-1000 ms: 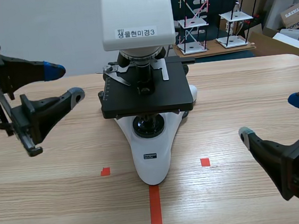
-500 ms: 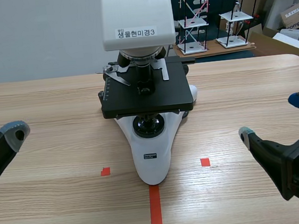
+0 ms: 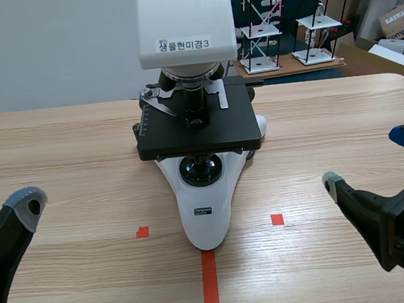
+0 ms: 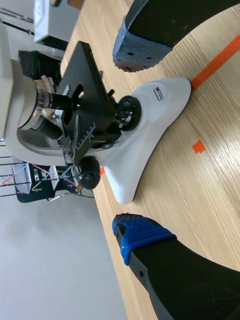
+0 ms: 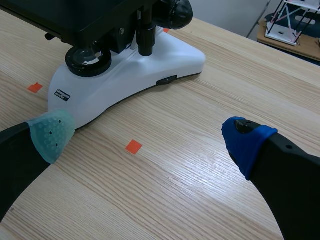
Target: Return to the home posture
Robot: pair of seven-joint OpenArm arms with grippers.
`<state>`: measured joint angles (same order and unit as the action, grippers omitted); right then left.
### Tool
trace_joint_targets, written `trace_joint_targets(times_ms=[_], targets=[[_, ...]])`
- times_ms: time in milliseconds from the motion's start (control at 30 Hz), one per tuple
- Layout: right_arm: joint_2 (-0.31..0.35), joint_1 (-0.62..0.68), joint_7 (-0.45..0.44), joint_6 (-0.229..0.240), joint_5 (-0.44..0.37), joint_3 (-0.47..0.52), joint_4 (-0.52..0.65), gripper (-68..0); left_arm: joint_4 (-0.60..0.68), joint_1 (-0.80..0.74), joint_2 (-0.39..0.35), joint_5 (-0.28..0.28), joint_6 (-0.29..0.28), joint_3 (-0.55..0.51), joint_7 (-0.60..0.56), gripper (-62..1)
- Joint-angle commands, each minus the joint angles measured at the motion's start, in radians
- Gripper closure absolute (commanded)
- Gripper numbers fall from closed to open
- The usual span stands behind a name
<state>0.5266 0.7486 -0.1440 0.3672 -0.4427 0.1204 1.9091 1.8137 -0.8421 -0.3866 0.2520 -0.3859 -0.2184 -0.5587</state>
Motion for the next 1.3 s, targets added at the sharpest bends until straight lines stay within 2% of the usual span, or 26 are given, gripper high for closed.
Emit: trace_joint_targets(times_ms=[0, 433, 567, 633, 800, 933, 1133, 1267], targets=[[0.011, 0.002, -0.011, 0.0, -0.014, 0.003, 0.017, -65.3, 0.008, -0.012, 0.014, -0.004, 0.001, 0.006, -0.029, -59.8], [0.011, 0.002, -0.011, 0.0, -0.014, 0.003, 0.017, -65.3, 0.014, -0.051, 0.129, -0.018, 0.002, 0.006, -0.036, -59.8], [0.011, 0.002, -0.011, 0.0, -0.014, 0.003, 0.017, -65.3, 0.014, -0.056, 0.184, -0.117, 0.002, 0.006, -0.065, -59.8], [0.011, 0.002, -0.011, 0.0, -0.014, 0.003, 0.017, -65.3, 0.014, -0.058, 0.196, -0.145, 0.002, 0.006, -0.077, -59.8], [0.011, 0.002, -0.011, 0.0, -0.014, 0.003, 0.017, -65.3, 0.014, -0.061, 0.19, -0.141, 0.008, 0.007, -0.08, -59.8], [0.011, 0.002, -0.011, 0.0, -0.014, 0.003, 0.017, -65.3, 0.014, -0.089, 0.155, -0.132, 0.026, 0.007, -0.111, -59.8], [0.011, 0.002, -0.011, 0.0, -0.014, 0.003, 0.017, -65.3, 0.014, -0.13, 0.065, -0.039, 0.043, 0.007, -0.159, -59.8], [0.011, 0.002, -0.011, 0.0, -0.014, 0.003, 0.017, -65.3, 0.014, -0.133, 0.036, -0.031, 0.059, 0.007, -0.156, -59.8]])
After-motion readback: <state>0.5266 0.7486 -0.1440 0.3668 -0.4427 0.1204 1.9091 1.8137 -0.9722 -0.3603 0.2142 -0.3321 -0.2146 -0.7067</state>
